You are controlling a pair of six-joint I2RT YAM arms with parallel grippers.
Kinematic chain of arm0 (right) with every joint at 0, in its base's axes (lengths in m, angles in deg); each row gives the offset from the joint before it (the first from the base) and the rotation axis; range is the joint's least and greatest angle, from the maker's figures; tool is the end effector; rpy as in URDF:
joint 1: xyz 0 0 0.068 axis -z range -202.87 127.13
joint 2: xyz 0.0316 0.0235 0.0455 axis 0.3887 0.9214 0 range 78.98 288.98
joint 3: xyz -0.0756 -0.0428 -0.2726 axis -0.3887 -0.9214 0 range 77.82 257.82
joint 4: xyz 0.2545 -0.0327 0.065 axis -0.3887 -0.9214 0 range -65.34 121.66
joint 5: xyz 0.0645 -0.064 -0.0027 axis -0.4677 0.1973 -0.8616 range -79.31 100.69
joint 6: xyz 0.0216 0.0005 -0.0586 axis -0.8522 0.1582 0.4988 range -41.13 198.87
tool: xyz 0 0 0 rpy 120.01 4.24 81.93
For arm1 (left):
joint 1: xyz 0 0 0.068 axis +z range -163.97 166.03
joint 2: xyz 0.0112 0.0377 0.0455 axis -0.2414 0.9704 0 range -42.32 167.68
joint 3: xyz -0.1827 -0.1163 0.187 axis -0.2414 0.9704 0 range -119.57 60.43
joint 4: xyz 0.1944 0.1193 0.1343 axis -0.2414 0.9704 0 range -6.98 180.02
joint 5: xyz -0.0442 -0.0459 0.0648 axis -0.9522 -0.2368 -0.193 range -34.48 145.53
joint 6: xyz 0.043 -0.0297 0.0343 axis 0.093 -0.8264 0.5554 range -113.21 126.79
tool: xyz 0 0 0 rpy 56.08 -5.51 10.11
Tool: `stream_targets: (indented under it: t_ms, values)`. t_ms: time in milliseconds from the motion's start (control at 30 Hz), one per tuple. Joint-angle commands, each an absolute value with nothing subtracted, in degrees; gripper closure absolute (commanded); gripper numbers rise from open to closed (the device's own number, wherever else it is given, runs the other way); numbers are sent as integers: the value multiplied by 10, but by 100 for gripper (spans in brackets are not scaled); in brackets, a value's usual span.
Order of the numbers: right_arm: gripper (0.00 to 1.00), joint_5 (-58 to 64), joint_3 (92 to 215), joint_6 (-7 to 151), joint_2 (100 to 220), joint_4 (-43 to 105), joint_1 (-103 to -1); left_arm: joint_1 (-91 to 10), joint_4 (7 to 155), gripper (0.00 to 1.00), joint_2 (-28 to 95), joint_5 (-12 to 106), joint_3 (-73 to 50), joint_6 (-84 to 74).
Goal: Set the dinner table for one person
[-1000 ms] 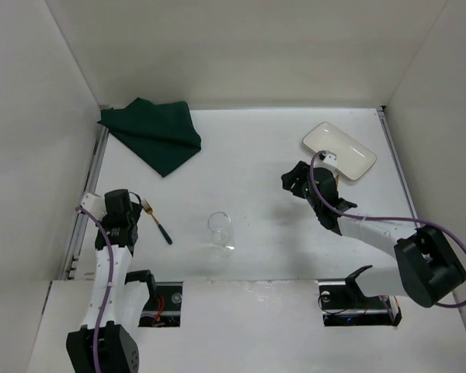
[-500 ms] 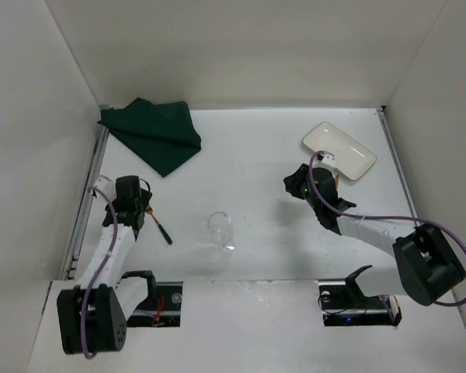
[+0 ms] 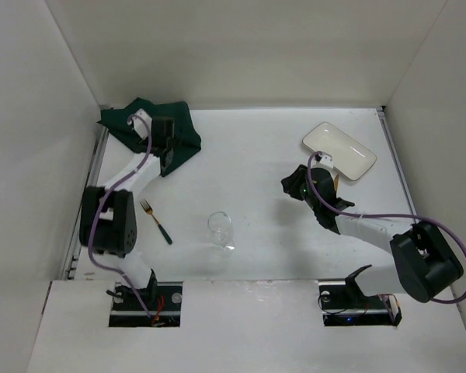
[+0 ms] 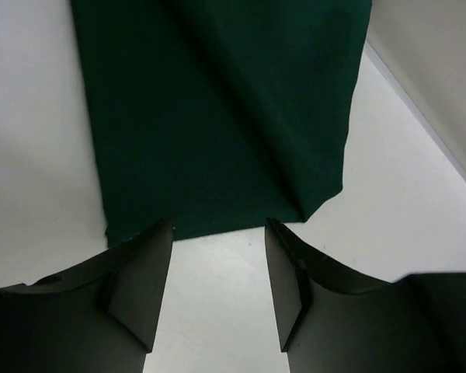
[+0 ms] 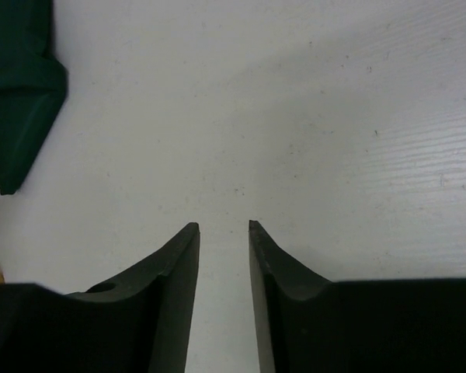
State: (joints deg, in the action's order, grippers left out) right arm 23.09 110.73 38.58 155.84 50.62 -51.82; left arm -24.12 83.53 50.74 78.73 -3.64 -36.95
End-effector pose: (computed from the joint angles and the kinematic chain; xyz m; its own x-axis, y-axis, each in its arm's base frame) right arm 0.2556 0.1298 0.2037 -0.4776 0.4576 -0.7500 0.0084 0.8560 0.5169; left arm 0.3809 -0.0490 0.2649 -0.2288 -0.6046 -0.7629 -0.4621 0.7572 -0.4615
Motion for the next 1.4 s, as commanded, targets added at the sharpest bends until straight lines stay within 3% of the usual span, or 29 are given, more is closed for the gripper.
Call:
stream_targets:
  t_ms: [0,267,467,633,700,900,1167,1367]
  values:
    - [60,227,1119,385,1554,543,-519,-252,860,52,606,806,-149,-307]
    - [54,212,1125,388,1560,544,-519,-264,922,52,811,818,-383,-261]
    - [54,204,1127,385,1566,544,-519,-253,962,57,881,792,-432,-291]
    - [53,201,1129,384,1571,544,-519,-258,951,88,896,768,-403,-320]
    - [53,201,1129,384,1574,545,-519,-269,937,93,890,748,-385,-339]
    - [53,201,1126,382,1571,546,-519,-330,891,95,865,682,-345,-396]
    - [52,200,1124,380,1570,547,-518,-377,836,96,772,653,-196,-387]
    - [42,198,1125,380,1575,550,-517,-375,811,93,657,590,-37,-340]
